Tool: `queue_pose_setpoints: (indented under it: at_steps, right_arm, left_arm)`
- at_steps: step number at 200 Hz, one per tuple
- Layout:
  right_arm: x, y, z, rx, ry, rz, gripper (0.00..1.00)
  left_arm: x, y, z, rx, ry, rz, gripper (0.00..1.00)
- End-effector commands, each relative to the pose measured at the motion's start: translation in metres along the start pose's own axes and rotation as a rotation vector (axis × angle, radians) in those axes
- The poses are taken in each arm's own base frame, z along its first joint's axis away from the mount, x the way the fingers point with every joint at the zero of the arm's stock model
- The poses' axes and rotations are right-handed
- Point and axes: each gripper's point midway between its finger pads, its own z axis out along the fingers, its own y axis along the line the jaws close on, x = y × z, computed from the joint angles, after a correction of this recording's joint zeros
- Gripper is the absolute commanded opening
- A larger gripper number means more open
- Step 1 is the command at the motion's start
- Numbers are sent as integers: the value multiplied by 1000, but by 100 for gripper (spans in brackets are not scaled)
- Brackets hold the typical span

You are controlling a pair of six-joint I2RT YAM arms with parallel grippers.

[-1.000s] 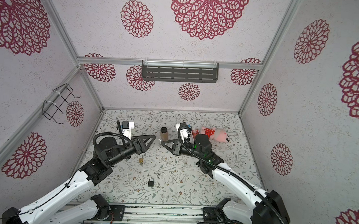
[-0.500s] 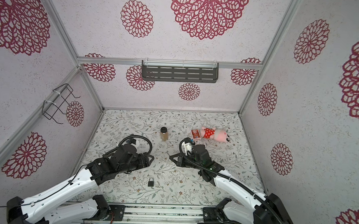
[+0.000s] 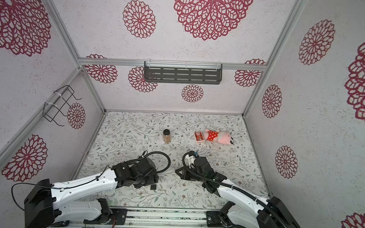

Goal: Unlock with the key
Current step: 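Lower the left gripper onto the black padlock and close it on the body, then lift the black padlock with the left gripper toward the right gripper's key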

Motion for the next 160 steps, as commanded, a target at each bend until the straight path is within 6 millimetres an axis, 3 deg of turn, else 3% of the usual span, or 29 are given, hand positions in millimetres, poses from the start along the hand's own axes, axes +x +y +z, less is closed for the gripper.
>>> queue_pose_setpoints:
  at_steps: [1,53,160]
  right_arm:
    - [-10,8,-3,-20,-46,-5,0]
    - [-12,-2,-2,-2,-53,26,0]
    - [-15,-9,-4,3,-67,48,0]
  left_arm:
    - [6,0,11,-15,10,-27,76]
    - [18,11,32,-126,49,6,74]
    - [30,10,53,-245,82,91,54]
